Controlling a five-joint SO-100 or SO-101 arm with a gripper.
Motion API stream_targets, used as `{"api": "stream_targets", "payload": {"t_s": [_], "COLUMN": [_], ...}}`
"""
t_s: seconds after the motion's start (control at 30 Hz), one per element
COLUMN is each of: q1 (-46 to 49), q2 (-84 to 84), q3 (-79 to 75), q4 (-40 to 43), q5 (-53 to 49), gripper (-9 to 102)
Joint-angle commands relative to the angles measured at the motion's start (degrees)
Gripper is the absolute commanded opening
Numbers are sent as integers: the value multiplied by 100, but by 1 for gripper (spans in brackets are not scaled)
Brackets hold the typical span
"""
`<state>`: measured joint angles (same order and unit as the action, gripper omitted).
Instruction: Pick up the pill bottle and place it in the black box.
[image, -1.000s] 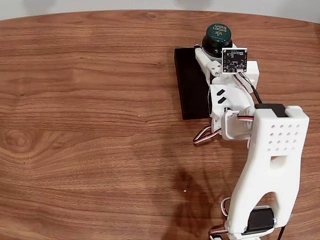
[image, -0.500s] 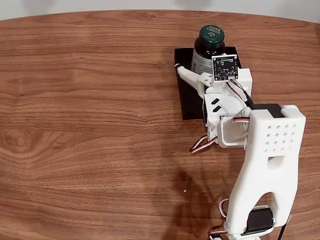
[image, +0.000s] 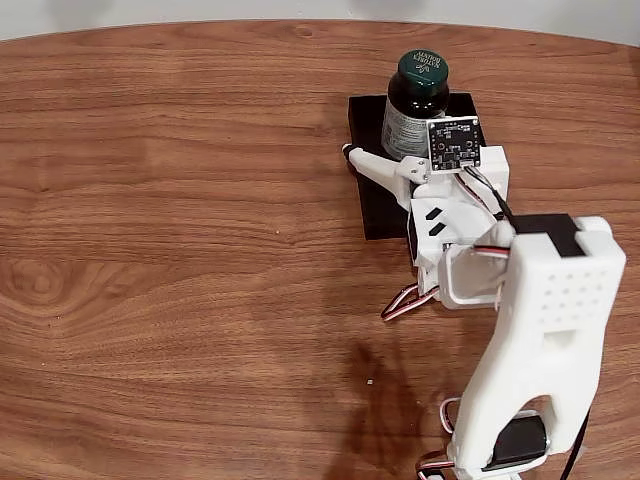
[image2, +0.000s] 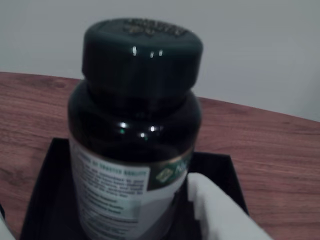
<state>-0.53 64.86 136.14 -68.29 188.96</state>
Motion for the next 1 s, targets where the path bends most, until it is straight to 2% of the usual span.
{"api": "stream_targets", "payload": {"t_s": [0.0, 0.2, 0.4, 0.63, 0.97], "q1": [-9, 62, 0, -105, 62], "q2": [1002, 1978, 3305, 5203, 7066], "q3": [229, 967, 1696, 2312, 2813], "q4": [62, 360, 1151, 2936, 4816], "q5": [-97, -149, -149, -325, -483], "gripper": [48, 48, 47, 45, 44]}}
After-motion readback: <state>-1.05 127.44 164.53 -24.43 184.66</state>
